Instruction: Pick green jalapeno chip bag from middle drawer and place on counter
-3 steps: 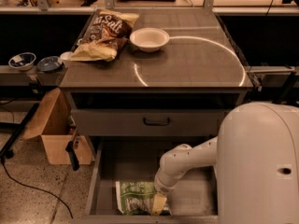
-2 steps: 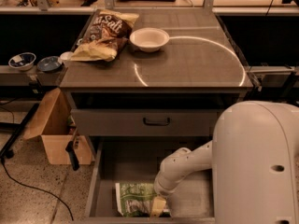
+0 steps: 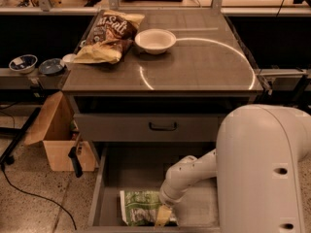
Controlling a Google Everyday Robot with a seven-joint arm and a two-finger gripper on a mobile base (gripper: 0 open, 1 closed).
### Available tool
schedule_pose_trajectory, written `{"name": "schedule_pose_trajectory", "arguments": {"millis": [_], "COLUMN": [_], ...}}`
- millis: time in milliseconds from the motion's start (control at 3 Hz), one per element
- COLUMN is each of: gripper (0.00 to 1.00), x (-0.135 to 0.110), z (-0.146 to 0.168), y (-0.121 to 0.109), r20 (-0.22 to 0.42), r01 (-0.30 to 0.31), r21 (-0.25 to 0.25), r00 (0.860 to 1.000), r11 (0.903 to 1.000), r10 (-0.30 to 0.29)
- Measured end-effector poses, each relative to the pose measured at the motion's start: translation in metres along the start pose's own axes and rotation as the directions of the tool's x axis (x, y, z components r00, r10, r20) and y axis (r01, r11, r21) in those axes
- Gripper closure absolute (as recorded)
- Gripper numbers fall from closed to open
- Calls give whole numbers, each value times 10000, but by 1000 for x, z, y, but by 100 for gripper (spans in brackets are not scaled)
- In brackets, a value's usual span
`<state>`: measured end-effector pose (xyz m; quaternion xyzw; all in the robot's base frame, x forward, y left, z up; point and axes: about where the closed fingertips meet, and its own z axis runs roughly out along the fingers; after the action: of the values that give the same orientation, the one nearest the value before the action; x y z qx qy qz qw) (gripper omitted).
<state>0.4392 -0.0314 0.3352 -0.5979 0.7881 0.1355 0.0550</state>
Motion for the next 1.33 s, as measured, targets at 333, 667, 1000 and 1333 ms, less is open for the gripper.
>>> {"name": "schedule_pose_trajectory", "arguments": {"millis": [333,667,1000,1333], "gripper": [26,50,73,96], "x": [0,0,0,0], "z": [0,0,0,0], "y": [0,0,0,0], "r20": [0,0,0,0], "r01": [0,0,0,0], "r21": [0,0,-1,-1], "r00": [10000,10000,10000,10000], "r11": [10000,10000,10000,10000], "r10": [0,0,0,0]}}
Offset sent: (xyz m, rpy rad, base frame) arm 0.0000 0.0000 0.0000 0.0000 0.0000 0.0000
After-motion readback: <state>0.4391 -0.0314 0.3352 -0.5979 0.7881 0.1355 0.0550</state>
